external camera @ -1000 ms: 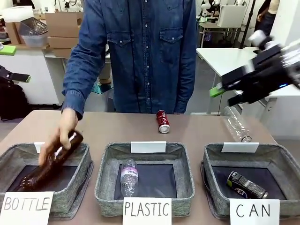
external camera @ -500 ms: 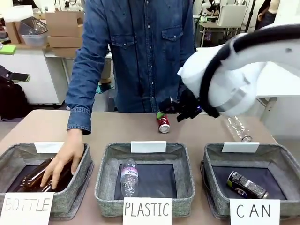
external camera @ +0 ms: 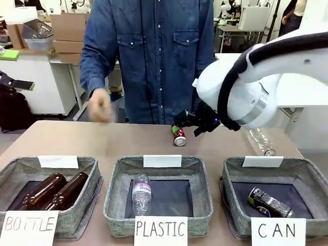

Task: Sort the can waste into the basket.
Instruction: Pick up the can waste from the table and place it in the right Fabric basket.

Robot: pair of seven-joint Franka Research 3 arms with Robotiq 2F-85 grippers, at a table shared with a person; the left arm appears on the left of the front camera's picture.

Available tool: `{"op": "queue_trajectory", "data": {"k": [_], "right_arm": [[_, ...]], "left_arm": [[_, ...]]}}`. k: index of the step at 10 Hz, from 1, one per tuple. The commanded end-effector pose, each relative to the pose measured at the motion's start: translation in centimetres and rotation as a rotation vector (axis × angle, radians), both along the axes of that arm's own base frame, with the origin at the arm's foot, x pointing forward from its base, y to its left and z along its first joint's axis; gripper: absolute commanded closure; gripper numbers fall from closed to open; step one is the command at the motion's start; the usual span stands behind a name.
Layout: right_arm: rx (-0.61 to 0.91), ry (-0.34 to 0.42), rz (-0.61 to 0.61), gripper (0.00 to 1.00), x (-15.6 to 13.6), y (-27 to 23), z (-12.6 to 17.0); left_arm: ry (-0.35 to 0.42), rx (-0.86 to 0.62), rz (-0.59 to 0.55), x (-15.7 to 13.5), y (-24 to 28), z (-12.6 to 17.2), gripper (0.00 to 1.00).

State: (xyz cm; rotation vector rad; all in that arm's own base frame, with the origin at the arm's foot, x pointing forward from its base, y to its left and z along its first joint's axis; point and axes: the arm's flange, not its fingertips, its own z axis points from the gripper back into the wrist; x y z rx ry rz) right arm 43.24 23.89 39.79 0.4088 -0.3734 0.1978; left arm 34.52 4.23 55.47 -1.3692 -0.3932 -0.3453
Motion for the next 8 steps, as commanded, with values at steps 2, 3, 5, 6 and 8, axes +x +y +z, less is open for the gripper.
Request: {"op": "queue_trajectory", "data": {"k": [2,3,5,6,8], "right_arm": [[-0.222,0.061,-0.130,0.00,6.8,2.8,-1.2],[-0.233,0.075,-0.128,0.00,8.4,3.5,-2.0],[-0.206,0.104,-0.125,0.00,11.3,5.0,-3.7],[-0.202,0.122,-0.123,0.00,12.6,5.6,-4.4],[-0.219,0.146,-0.126,0.00,14.8,6.9,-5.7]], "left_arm": [[0.003,-0.023,0.002,-0.1,-0.1,0.4,0.04],[0.003,-0.023,0.002,-0.1,-0.1,0.4,0.04],[0.003,-0.023,0.002,-0.1,-0.1,0.4,0.04],[0.003,-0.023,0.002,-0.1,-0.1,0.4,0.04],[0.003,-0.023,0.002,-0.1,-0.1,0.4,0.04]]}}
